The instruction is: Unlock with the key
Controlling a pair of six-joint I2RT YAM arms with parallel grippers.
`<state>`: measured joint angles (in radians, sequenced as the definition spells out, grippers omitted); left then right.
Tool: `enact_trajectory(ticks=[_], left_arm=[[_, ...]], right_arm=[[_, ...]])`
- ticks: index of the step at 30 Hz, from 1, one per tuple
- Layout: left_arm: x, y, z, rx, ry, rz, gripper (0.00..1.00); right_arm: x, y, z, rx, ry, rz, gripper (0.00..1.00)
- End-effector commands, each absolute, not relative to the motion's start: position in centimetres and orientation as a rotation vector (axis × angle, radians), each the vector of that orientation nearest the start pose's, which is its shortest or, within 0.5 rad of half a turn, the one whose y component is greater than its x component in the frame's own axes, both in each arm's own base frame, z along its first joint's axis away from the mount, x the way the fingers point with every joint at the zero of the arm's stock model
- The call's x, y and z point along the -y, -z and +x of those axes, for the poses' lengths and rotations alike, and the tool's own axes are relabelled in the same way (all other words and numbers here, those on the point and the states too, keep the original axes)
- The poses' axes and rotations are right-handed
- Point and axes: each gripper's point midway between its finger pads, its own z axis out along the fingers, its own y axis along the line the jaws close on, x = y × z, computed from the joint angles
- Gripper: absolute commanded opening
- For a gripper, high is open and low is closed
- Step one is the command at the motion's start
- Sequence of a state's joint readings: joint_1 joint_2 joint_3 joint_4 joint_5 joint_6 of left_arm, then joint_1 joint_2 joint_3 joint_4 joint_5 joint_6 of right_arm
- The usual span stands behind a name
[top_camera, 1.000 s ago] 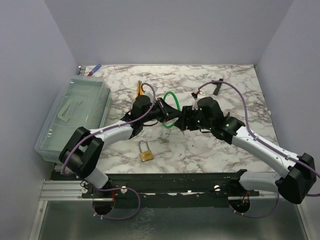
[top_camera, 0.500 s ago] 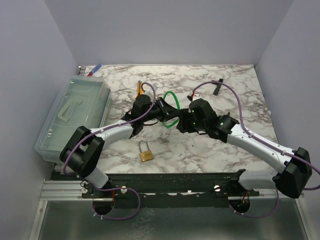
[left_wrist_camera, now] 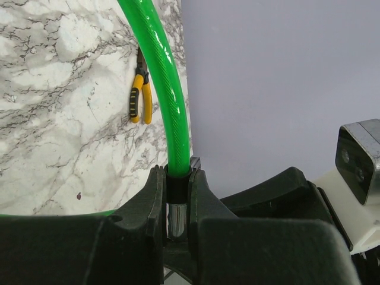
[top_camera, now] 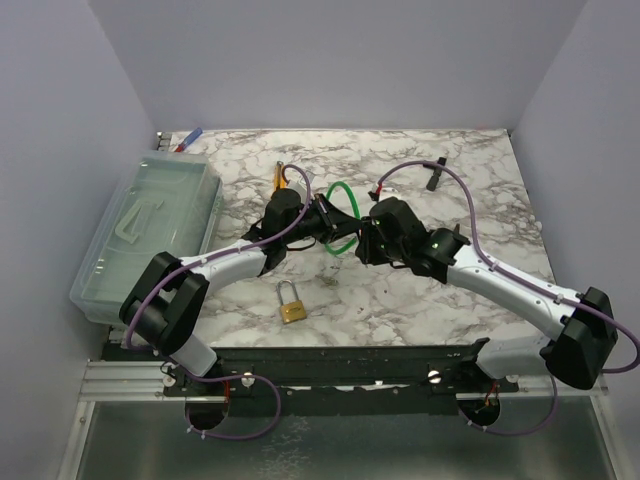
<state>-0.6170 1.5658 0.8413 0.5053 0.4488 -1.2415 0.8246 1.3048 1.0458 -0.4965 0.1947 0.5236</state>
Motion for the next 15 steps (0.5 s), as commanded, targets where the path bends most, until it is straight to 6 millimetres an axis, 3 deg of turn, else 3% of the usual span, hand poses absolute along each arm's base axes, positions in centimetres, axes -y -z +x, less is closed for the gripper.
enact_trajectory(ticks=[1, 9, 15], left_arm=[[35.5, -22.0, 30.8, -2.045, 1.659, -0.245, 0.00], [35.4, -22.1, 30.7, -2.045, 1.662, -0.241, 0.00], [35.4, -22.4, 30.3, -2.043, 1.674, -0.222, 0.00]], right_arm=[[-25.7, -17.3, 26.0, -2.319, -0.426, -0.245, 0.27], [-25.8, -17.4, 25.8, -2.296, -0.457, -0.229, 0.13], [-26.5, -18.5, 25.3, -2.201, -0.606, -0.179, 0.01]])
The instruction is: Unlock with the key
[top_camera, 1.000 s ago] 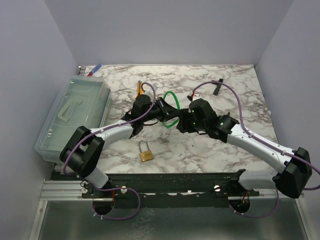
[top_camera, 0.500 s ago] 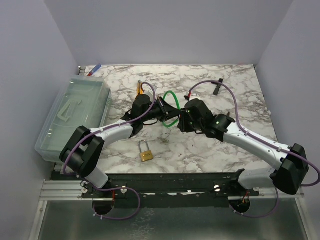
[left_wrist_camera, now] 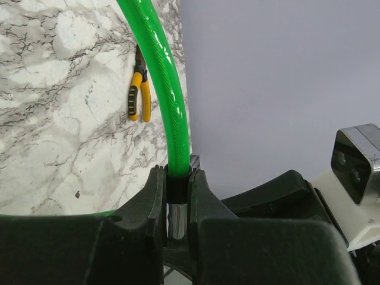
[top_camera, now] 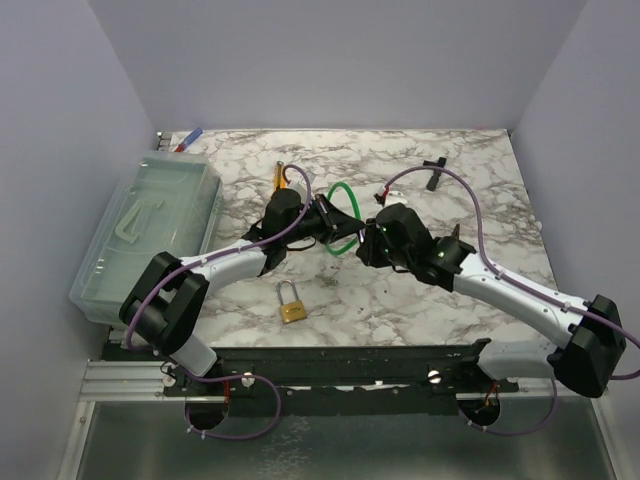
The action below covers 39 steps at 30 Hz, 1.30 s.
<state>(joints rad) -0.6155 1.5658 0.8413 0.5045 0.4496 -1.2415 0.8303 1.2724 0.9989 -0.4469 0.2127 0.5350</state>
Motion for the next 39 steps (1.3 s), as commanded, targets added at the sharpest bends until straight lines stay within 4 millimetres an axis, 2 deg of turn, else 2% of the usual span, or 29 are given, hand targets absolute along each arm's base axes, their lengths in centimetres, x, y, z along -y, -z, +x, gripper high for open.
enact_trajectory(ticks=[1, 7, 13, 20, 27, 35, 39], left_arm=[[35.4, -22.6, 30.2, -2.038, 1.677, -0.214, 0.00], [35.2, -23.8, 29.6, -2.012, 1.693, -0.163, 0.00], [35.0, -25.2, 28.8, -1.965, 1.709, -0.087, 0.00], [35.0, -26.8, 28.1, -1.888, 1.768, -0.040, 0.00], [35.0, -28.5, 27.0, -1.803, 1.849, 0.024, 0.00], [34.7, -29.4, 26.2, -1.754, 1.877, 0.072, 0.00], [34.5, -29.4, 26.4, -1.752, 1.874, 0.067, 0.00]], right_arm=[[-26.6, -19.0, 25.3, -2.179, -0.634, -0.165, 0.01], [-27.2, -21.4, 25.0, -2.068, -0.782, -0.090, 0.00], [-28.1, -22.6, 24.9, -1.997, -0.906, -0.028, 0.00], [-28.0, -23.8, 24.8, -1.899, -1.006, 0.047, 0.00], [-28.0, -25.7, 24.3, -1.764, -1.141, 0.046, 0.00], [-28.3, -26.6, 23.5, -1.685, -1.277, -0.008, 0.00], [-28.4, -26.6, 23.6, -1.692, -1.276, -0.015, 0.00]])
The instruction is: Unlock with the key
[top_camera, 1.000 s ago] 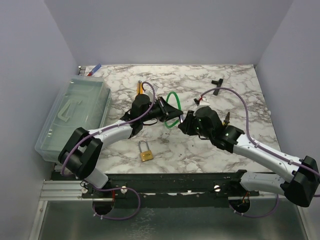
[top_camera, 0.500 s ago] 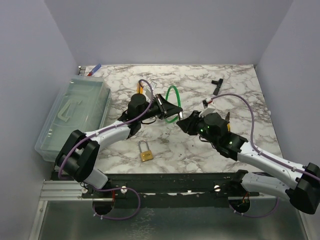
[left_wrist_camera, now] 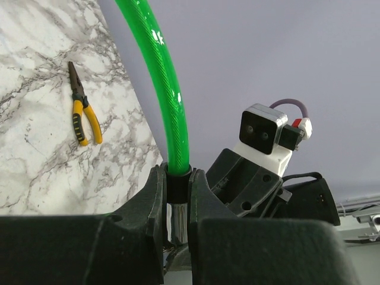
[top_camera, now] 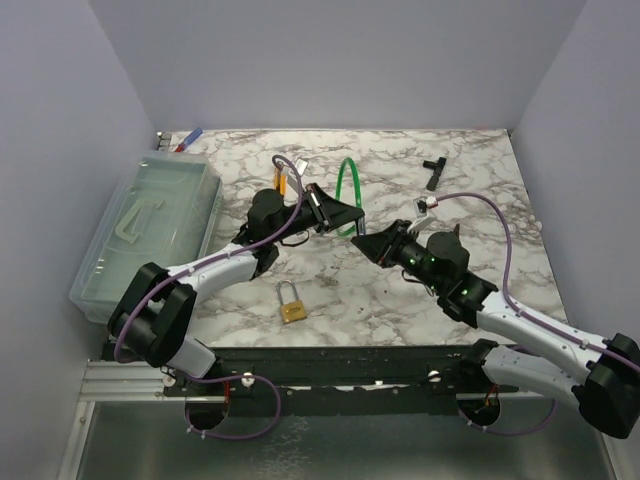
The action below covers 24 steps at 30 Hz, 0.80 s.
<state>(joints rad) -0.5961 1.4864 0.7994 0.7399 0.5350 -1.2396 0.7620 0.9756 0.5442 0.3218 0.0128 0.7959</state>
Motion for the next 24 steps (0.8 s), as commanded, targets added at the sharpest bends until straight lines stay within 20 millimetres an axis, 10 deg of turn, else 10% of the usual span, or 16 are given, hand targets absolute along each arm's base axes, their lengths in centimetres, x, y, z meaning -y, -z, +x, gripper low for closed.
enact_trajectory(ticks=[1, 4, 9, 12, 24], left_arm=[[34.3, -29.4, 26.7, -1.753, 1.871, 0.056, 0.00], [33.8, -29.0, 27.7, -1.768, 1.856, 0.012, 0.00], [33.8, -27.7, 29.2, -1.820, 1.814, -0.052, 0.00], [33.8, -27.0, 29.9, -1.846, 1.785, -0.092, 0.00], [33.8, -26.2, 30.4, -1.878, 1.756, -0.122, 0.00]], right_arm=[[-28.3, -26.6, 23.7, -1.700, -1.265, -0.010, 0.00], [-27.6, -26.3, 24.0, -1.735, -1.209, 0.018, 0.07], [-26.5, -25.8, 24.4, -1.831, -1.072, 0.006, 0.56], [-26.4, -25.6, 24.3, -1.890, -1.018, -0.034, 0.70], [-26.1, -23.7, 25.0, -2.107, -0.806, -0.139, 0.65]])
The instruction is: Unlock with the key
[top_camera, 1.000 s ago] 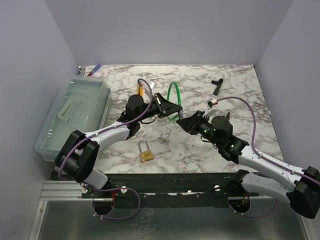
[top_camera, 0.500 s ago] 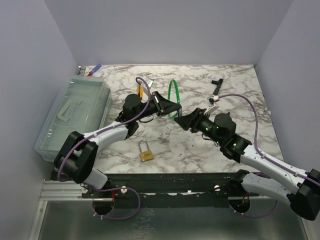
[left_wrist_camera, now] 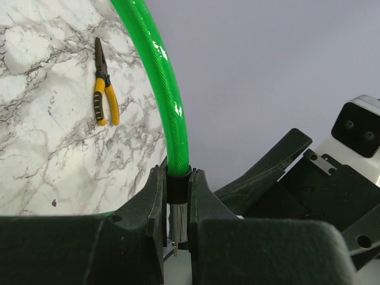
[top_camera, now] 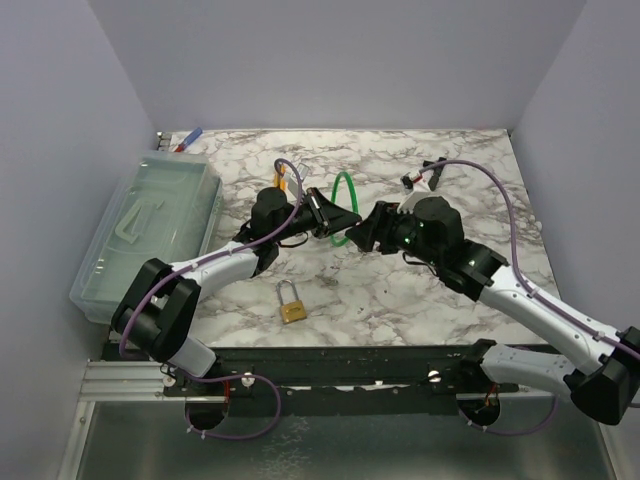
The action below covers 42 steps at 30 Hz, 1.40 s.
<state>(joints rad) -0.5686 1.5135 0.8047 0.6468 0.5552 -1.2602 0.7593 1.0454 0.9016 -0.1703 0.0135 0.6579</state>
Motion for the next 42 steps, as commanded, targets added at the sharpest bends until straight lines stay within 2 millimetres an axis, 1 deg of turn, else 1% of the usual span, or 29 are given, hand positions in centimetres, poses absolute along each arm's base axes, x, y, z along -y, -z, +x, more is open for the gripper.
enact_trajectory(ticks=[1, 5, 10, 16, 18, 21, 25, 26, 28, 31, 32, 33, 35, 37, 40, 42], left_arm=[[33.8, -26.2, 30.4, -1.880, 1.754, -0.122, 0.00], [33.8, -26.0, 30.3, -1.886, 1.748, -0.121, 0.00], [33.8, -25.8, 30.4, -1.891, 1.747, -0.124, 0.00], [33.9, -25.7, 30.4, -1.896, 1.747, -0.119, 0.00], [33.9, -25.5, 30.3, -1.902, 1.745, -0.118, 0.00], [33.8, -25.1, 30.2, -1.911, 1.740, -0.118, 0.00], [33.8, -24.5, 30.1, -1.931, 1.732, -0.116, 0.00], [33.8, -24.4, 30.0, -1.936, 1.732, -0.108, 0.02], [33.8, -24.3, 29.8, -1.944, 1.727, -0.084, 0.13], [33.6, -24.4, 29.4, -1.945, 1.699, -0.050, 0.40], [33.4, -24.3, 29.4, -1.951, 1.680, -0.042, 0.53], [33.2, -24.3, 29.3, -1.955, 1.655, -0.031, 0.61], [32.7, -24.0, 29.3, -1.975, 1.589, -0.008, 0.73], [32.1, -23.7, 29.3, -2.001, 1.504, 0.023, 0.78], [30.7, -23.3, 29.5, -2.041, 1.338, 0.074, 0.79], [29.6, -23.5, 29.5, -2.050, 1.229, 0.128, 0.78]], right_arm=[[-26.0, -23.7, 25.2, -2.118, -0.786, -0.144, 0.63], [-26.0, -23.3, 25.7, -2.148, -0.729, -0.160, 0.58], [-26.3, -22.9, 26.1, -2.162, -0.713, -0.173, 0.48], [-26.5, -22.1, 26.7, -2.179, -0.691, -0.167, 0.40], [-26.4, -21.8, 26.9, -2.183, -0.670, -0.155, 0.35], [-26.2, -21.5, 27.0, -2.179, -0.660, -0.136, 0.25], [-26.2, -21.1, 26.9, -2.154, -0.707, -0.081, 0.13], [-26.2, -20.9, 26.7, -2.148, -0.725, -0.067, 0.09], [-26.1, -20.9, 26.4, -2.123, -0.769, -0.026, 0.01], [-25.7, -20.8, 25.9, -2.080, -0.828, 0.040, 0.01], [-25.5, -20.4, 25.7, -2.074, -0.839, 0.060, 0.01], [-25.4, -20.3, 25.7, -2.063, -0.856, 0.089, 0.01], [-25.1, -20.3, 25.6, -2.032, -0.892, 0.134, 0.01], [-25.0, -20.2, 25.6, -2.005, -0.936, 0.176, 0.01], [-24.7, -19.7, 25.9, -1.984, -0.993, 0.249, 0.01], [-24.3, -19.6, 26.2, -1.970, -1.014, 0.285, 0.01]])
